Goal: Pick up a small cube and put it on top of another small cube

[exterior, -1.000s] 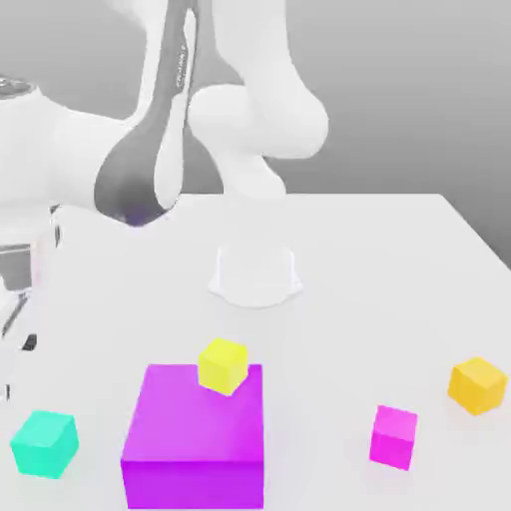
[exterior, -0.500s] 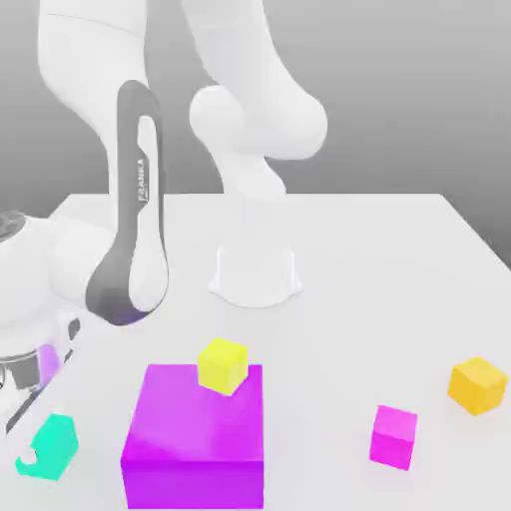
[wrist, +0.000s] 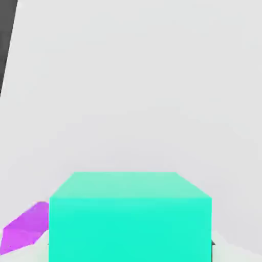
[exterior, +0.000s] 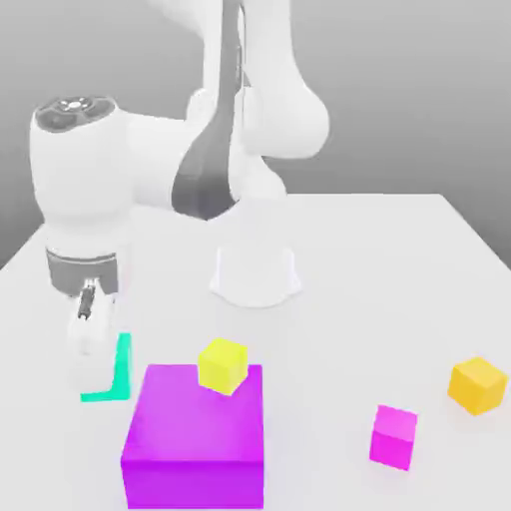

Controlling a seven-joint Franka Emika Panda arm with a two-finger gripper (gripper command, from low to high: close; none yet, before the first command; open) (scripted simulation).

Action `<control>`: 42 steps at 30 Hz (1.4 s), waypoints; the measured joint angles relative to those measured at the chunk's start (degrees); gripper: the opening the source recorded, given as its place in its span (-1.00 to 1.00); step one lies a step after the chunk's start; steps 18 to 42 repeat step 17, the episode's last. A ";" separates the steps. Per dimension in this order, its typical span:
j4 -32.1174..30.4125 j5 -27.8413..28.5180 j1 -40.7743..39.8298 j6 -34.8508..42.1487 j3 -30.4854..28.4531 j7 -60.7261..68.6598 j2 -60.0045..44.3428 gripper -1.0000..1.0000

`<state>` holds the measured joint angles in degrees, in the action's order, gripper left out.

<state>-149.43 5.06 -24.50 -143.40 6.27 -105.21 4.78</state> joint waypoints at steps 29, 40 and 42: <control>-12.57 -8.47 11.08 -5.36 1.24 15.81 8.62 1.00; -12.57 -8.47 11.08 -5.36 1.24 15.81 8.62 1.00; -12.57 -8.47 11.08 -5.36 1.24 15.81 8.62 1.00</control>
